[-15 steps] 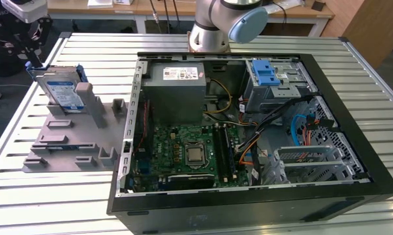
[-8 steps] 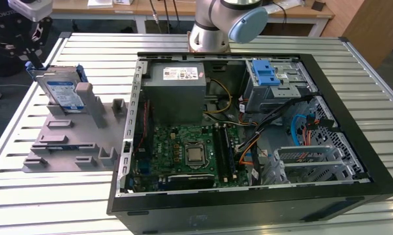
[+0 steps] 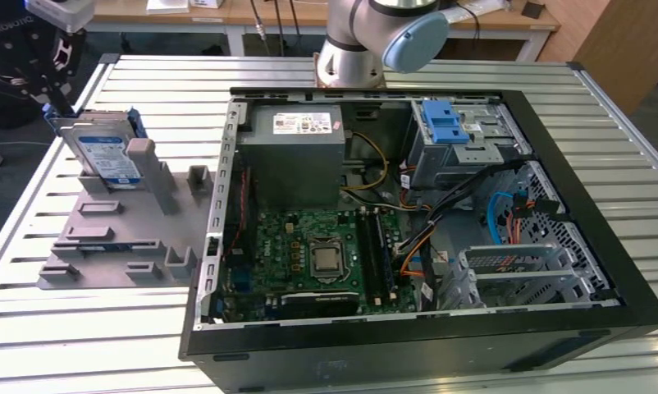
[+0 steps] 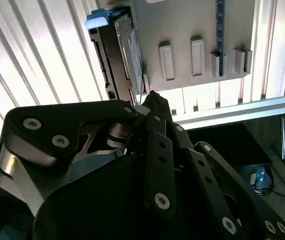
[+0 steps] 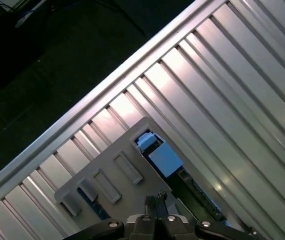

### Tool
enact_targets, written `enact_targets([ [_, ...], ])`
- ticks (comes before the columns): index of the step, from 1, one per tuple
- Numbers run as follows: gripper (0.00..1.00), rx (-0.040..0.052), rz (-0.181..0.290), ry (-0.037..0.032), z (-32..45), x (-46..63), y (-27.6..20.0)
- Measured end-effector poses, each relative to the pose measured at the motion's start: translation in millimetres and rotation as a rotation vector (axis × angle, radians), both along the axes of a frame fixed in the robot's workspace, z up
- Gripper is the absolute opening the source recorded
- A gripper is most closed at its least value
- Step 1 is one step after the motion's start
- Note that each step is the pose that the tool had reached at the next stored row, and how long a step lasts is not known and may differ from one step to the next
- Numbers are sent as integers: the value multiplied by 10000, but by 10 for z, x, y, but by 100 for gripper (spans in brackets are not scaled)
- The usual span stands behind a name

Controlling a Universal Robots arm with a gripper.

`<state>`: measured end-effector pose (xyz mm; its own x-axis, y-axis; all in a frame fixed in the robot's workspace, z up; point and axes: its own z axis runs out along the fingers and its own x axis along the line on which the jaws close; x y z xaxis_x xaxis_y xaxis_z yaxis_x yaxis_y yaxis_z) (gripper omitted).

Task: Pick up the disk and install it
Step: 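Pick up the disk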

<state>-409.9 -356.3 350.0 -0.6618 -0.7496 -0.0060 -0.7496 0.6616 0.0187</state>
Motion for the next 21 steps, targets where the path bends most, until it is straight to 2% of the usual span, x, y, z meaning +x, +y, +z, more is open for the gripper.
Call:
enact_targets([
  [5,11,-1,881,2,-15,0,0],
  [10,11,0,1403,-4,-17,-1,0],
  [21,11,2,3310,-3,-21,-1,0],
])
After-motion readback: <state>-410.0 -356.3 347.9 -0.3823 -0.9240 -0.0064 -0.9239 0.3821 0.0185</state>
